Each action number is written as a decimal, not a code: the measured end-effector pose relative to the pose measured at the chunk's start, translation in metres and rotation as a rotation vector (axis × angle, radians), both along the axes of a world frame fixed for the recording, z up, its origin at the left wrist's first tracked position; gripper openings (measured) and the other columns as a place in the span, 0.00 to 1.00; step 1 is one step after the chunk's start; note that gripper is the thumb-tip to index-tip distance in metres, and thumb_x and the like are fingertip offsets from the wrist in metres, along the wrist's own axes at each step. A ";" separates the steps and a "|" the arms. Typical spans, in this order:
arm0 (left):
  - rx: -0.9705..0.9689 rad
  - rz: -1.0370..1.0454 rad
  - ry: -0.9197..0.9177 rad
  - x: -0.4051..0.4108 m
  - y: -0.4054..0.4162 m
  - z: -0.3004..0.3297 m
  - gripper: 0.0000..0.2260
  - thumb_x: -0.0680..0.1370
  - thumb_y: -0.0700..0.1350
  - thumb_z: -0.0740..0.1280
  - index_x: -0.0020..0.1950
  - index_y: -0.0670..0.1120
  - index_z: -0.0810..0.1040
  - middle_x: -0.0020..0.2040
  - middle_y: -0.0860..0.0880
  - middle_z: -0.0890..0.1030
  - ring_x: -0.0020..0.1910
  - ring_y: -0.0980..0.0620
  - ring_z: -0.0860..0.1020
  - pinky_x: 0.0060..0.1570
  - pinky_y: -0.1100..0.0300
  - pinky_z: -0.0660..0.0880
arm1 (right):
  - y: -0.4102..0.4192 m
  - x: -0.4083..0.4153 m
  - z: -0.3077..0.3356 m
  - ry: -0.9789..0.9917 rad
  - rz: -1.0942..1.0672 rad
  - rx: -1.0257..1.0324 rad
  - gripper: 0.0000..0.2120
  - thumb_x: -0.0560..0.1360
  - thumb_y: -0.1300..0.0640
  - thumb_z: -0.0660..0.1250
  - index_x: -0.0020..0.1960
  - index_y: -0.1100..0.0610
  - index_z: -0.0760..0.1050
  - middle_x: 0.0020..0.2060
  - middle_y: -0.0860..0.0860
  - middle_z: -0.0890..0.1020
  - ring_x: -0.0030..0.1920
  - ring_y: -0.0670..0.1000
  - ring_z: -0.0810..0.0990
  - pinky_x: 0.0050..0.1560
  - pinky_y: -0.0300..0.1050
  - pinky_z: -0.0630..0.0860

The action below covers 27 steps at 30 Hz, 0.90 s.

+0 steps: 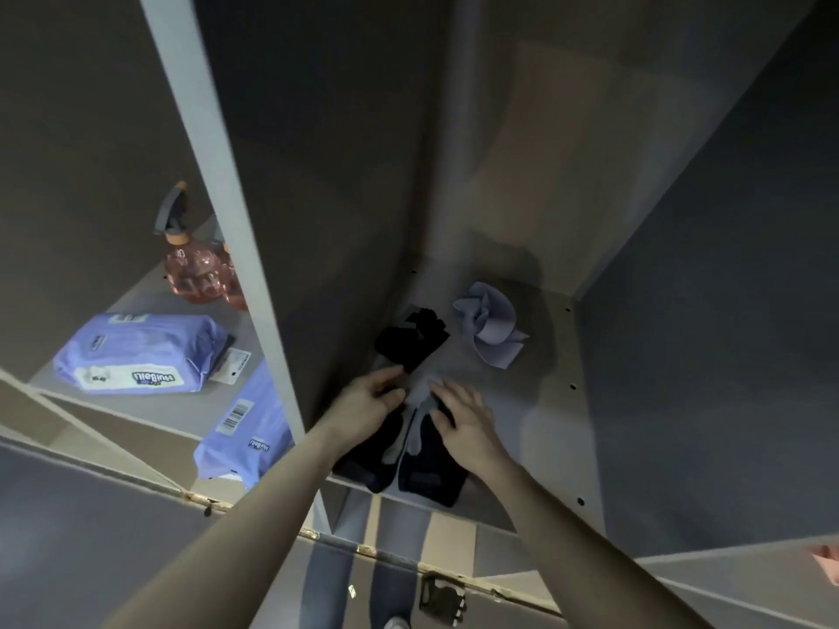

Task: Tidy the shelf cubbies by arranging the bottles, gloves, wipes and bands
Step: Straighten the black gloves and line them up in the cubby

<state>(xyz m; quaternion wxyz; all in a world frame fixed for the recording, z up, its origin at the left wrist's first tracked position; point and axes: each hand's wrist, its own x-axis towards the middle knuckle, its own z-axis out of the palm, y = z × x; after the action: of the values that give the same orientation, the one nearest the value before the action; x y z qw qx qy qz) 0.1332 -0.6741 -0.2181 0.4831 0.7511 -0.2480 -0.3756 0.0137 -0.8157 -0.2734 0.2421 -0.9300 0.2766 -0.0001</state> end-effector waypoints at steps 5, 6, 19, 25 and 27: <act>-0.162 0.305 0.281 -0.004 -0.006 0.008 0.20 0.80 0.40 0.64 0.71 0.50 0.68 0.63 0.53 0.74 0.60 0.56 0.73 0.60 0.64 0.67 | -0.021 0.047 -0.009 0.066 0.161 0.175 0.24 0.82 0.56 0.57 0.76 0.49 0.58 0.78 0.52 0.52 0.77 0.54 0.50 0.74 0.45 0.51; -0.175 0.339 0.307 -0.003 -0.008 0.010 0.20 0.80 0.41 0.63 0.71 0.52 0.67 0.61 0.54 0.74 0.59 0.56 0.73 0.59 0.64 0.66 | -0.022 0.058 -0.011 0.104 0.176 0.186 0.24 0.82 0.54 0.56 0.76 0.48 0.57 0.78 0.52 0.49 0.77 0.55 0.49 0.75 0.46 0.50; -0.071 0.476 0.277 0.013 -0.022 0.012 0.17 0.81 0.45 0.61 0.70 0.46 0.70 0.70 0.50 0.71 0.70 0.52 0.68 0.68 0.67 0.58 | -0.027 0.092 -0.018 0.390 0.180 -0.023 0.22 0.82 0.48 0.45 0.75 0.46 0.58 0.76 0.49 0.56 0.76 0.56 0.52 0.73 0.55 0.50; 0.012 0.467 0.415 0.007 -0.030 0.026 0.15 0.82 0.48 0.59 0.66 0.45 0.72 0.58 0.45 0.77 0.56 0.47 0.76 0.55 0.54 0.73 | -0.017 0.063 0.028 -0.591 -0.336 0.450 0.08 0.76 0.62 0.66 0.45 0.49 0.78 0.45 0.49 0.82 0.51 0.53 0.80 0.51 0.39 0.75; -0.053 0.415 0.586 -0.004 -0.030 0.038 0.15 0.82 0.52 0.57 0.64 0.46 0.72 0.54 0.46 0.77 0.51 0.48 0.78 0.47 0.53 0.77 | -0.007 0.052 0.058 -0.764 -0.383 0.571 0.12 0.75 0.68 0.66 0.46 0.51 0.76 0.45 0.47 0.81 0.50 0.50 0.80 0.46 0.29 0.73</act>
<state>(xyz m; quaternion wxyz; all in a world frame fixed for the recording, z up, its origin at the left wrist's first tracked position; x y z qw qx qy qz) 0.1295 -0.7043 -0.1805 0.6192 0.6328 0.0493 -0.4623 0.0656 -0.8222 -0.2157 0.5658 -0.6930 0.3227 -0.3090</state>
